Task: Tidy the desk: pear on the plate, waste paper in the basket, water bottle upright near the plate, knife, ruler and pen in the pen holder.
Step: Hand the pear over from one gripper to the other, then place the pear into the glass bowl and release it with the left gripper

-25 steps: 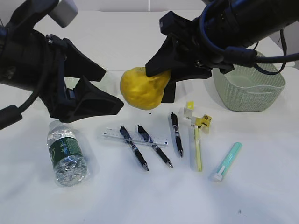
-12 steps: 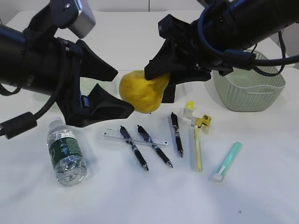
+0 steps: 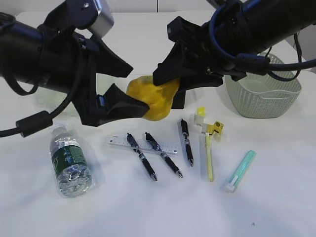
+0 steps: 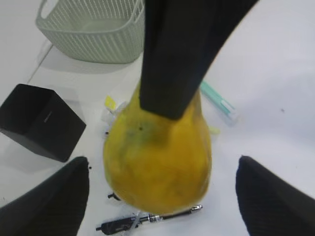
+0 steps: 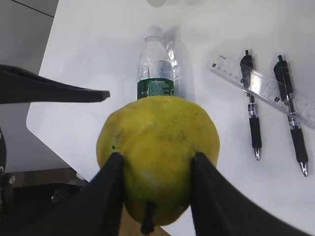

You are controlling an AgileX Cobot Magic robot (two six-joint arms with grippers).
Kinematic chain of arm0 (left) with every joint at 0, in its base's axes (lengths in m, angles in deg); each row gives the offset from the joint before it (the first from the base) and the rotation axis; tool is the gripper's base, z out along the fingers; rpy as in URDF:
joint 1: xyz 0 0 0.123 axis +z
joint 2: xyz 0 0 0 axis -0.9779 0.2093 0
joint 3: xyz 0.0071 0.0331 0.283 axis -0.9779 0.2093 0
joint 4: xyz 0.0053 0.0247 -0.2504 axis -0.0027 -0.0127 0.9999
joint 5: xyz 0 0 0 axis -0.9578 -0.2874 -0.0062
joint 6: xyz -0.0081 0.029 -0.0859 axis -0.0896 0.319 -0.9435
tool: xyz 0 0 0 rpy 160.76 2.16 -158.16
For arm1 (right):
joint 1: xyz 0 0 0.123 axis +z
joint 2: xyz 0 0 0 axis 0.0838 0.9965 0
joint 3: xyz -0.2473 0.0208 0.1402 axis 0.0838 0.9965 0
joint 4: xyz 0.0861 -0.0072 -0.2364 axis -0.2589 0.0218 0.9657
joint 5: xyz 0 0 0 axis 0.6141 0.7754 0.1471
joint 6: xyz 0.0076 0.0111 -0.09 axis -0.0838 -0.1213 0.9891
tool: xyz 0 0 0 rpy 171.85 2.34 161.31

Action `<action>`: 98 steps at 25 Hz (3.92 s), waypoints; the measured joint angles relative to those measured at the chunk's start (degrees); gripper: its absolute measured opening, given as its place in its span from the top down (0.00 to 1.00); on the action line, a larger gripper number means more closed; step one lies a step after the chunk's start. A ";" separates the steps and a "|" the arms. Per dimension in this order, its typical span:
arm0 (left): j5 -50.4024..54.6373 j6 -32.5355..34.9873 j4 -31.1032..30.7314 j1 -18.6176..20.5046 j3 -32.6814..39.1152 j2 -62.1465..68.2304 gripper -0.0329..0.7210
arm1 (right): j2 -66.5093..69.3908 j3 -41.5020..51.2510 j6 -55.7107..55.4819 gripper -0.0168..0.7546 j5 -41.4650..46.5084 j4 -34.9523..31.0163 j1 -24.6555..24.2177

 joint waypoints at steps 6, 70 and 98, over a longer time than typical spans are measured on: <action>-0.08 0.13 0.00 -0.40 -2.01 1.89 0.04 | 0.00 0.00 0.02 0.62 0.14 0.00 0.00; -7.51 0.58 -0.10 -2.26 -2.10 5.83 0.29 | 0.00 -0.34 5.94 0.24 1.30 0.60 0.00; -6.23 -2.87 8.36 20.39 -2.10 4.97 0.30 | 0.00 -0.46 -4.48 0.24 5.86 27.02 -1.97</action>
